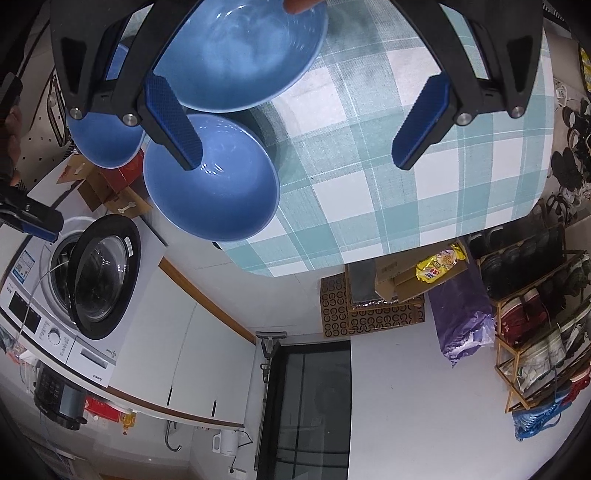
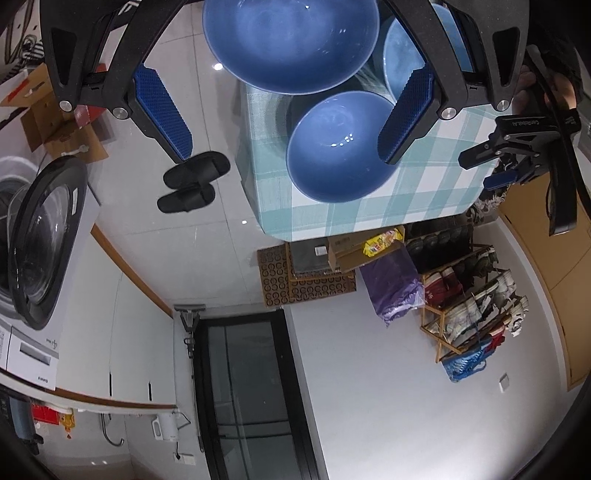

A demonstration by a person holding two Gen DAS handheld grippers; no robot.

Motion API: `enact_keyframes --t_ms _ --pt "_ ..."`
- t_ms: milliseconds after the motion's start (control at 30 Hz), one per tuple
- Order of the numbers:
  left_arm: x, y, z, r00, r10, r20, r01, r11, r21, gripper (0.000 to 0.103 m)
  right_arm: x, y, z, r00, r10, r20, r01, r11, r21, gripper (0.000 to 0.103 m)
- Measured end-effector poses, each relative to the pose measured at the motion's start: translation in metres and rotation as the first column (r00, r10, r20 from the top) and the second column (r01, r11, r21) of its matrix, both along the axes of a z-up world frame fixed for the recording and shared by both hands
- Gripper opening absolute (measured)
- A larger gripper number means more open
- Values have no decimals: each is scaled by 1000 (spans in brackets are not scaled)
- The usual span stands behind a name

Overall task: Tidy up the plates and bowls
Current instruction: 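Bring both open grippers to the rim of the nearest blue bowl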

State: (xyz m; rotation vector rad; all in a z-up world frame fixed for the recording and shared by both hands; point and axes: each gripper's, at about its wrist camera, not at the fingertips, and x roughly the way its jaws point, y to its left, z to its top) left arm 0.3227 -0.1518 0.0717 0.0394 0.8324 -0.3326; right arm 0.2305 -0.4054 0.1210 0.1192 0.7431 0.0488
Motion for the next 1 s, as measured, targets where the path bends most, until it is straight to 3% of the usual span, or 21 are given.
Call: enact_keyframes --t_ms 733,967,1000 --pt "30 -26 -39 997 -54 -52 56 998 35 101 53 2 -71 989 41 -145 -41 999 3 102" --pt "38 -35 -52 995 -61 -81 64 997 43 92 66 7 -89 982 55 -182 -55 998 4 102" --pt "39 -35 -54 994 -63 -88 67 997 40 87 67 8 -91 981 58 -185 -59 998 3 102"
